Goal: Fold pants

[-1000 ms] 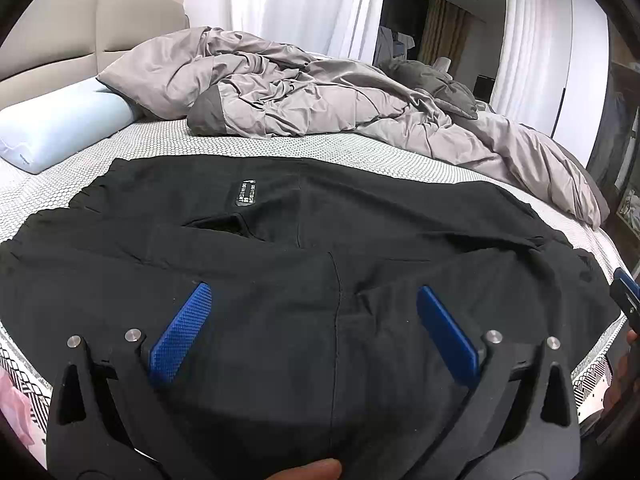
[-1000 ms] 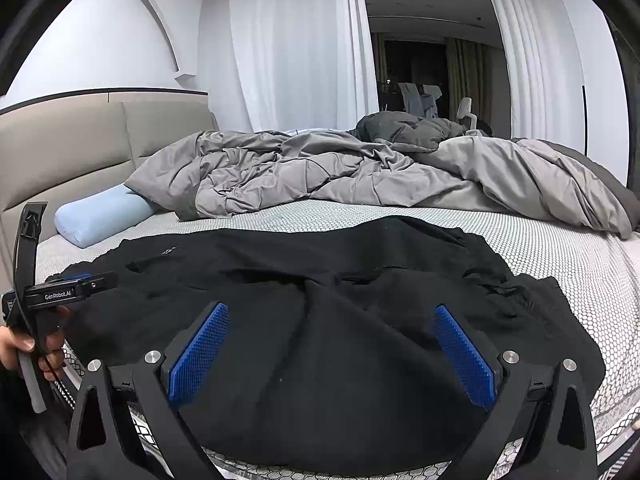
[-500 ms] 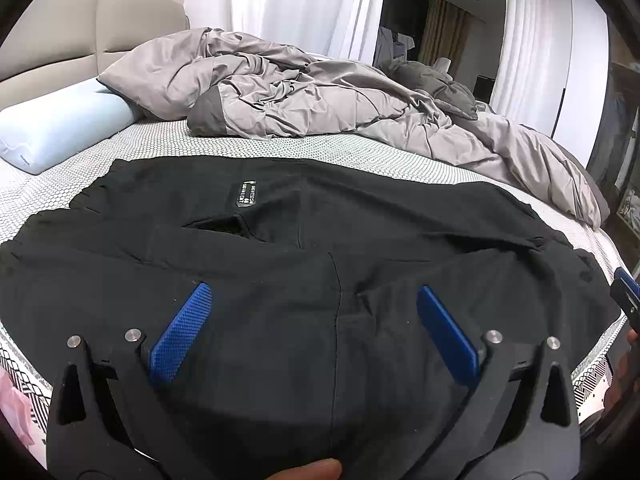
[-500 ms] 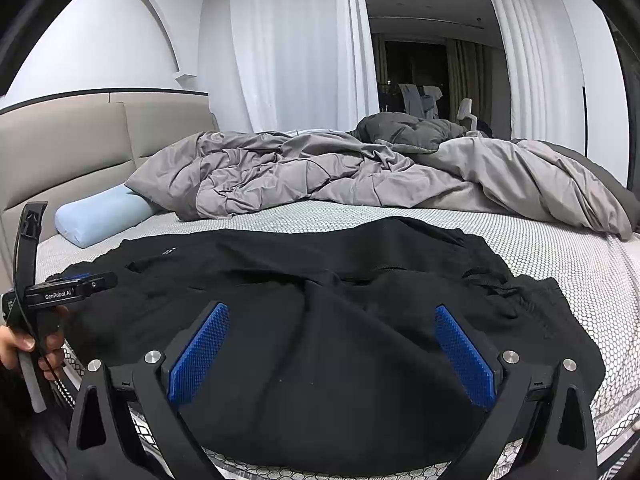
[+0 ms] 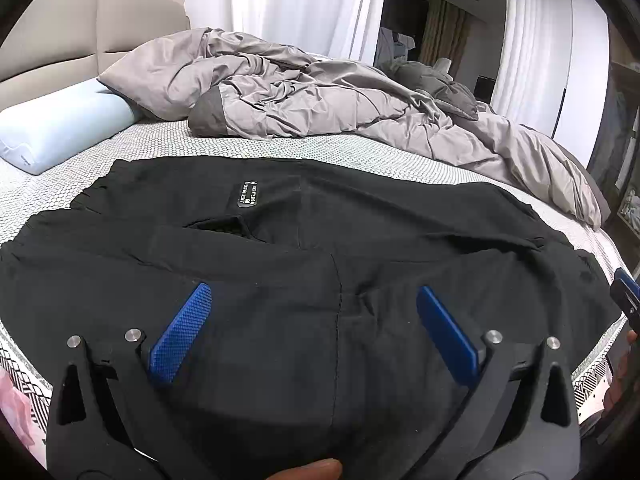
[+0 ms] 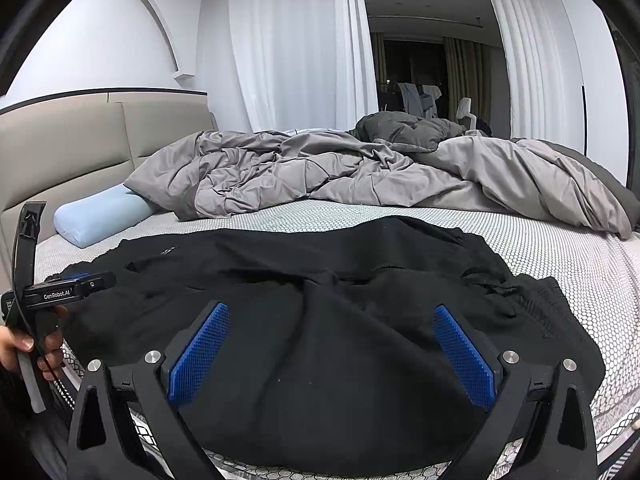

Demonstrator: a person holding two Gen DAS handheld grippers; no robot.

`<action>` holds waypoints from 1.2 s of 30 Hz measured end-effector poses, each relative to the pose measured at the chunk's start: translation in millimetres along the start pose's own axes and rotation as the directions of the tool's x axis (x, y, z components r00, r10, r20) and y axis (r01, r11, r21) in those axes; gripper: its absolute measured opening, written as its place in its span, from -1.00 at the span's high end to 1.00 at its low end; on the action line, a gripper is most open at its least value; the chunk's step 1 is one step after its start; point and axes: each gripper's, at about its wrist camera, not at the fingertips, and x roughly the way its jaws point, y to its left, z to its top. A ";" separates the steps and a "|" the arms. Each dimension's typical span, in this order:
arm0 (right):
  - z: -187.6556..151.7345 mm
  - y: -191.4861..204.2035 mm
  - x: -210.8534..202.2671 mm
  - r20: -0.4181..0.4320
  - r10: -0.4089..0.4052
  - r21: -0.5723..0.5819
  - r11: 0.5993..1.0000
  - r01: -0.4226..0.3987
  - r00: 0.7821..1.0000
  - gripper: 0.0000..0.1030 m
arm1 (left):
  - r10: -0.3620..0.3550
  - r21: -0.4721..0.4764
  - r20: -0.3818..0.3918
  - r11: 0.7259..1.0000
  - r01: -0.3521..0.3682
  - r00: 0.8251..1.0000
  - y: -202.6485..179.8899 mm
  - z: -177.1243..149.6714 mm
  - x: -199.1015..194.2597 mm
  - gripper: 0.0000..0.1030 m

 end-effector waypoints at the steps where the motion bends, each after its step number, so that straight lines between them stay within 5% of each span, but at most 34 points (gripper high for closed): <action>1: 0.2 0.1 -0.3 0.002 0.000 0.000 1.000 0.000 1.000 -1.00 | -0.001 -0.001 0.001 1.000 0.001 1.000 0.3 0.1 -0.7 -0.99; 25: -3.0 -11.6 21.0 -0.087 -0.024 0.036 0.999 0.027 0.996 -1.00 | 0.032 0.013 -0.012 0.999 -0.032 0.999 -1.0 3.0 7.6 -0.99; 30: -4.8 -17.7 28.4 -0.116 -0.022 0.059 0.998 0.029 0.993 -1.00 | -0.020 -0.099 -0.035 0.995 0.017 0.999 22.5 7.7 7.1 -0.99; 36: -1.8 -21.8 31.0 -0.114 -0.061 0.044 0.997 0.067 0.992 -1.00 | 0.031 -0.221 -0.031 0.975 -0.037 0.999 81.7 20.5 -15.1 -0.99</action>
